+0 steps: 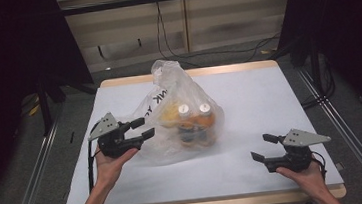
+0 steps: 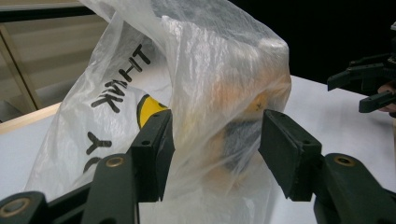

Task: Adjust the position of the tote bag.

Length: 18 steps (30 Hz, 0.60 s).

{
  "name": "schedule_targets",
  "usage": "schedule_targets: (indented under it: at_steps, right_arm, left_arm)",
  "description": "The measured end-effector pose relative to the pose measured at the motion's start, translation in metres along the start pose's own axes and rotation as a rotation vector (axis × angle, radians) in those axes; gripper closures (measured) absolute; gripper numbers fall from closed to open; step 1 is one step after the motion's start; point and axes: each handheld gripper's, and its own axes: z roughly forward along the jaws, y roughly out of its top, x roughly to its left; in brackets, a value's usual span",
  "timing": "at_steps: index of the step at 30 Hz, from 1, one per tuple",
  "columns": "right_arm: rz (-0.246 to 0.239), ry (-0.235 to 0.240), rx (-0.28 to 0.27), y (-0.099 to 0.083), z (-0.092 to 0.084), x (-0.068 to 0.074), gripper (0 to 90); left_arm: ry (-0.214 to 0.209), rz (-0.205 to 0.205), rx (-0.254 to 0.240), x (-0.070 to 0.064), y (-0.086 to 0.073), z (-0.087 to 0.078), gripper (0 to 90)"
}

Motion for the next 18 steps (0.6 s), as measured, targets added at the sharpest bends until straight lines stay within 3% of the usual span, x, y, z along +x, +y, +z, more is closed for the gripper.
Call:
schedule_targets:
  at_steps: [6,10,11,18]
  right_arm:
    - [-0.003,0.004,0.001,0.0,0.0,0.0,23.3]
    - [-0.003,0.004,0.003,0.0,0.0,0.001,23.3]
    - [-0.003,0.005,0.004,0.0,0.0,0.001,23.3]
    - [-0.004,0.009,0.008,0.0,0.001,0.0,23.3]
  left_arm:
    - [-0.01,-0.006,0.001,0.006,0.013,0.009,46.2]
    - [-0.026,-0.015,-0.031,0.013,0.027,0.012,47.5]
    - [-0.011,-0.005,-0.022,0.015,0.03,0.012,48.1]
    - [-0.031,-0.025,-0.024,0.03,0.044,0.02,50.4]
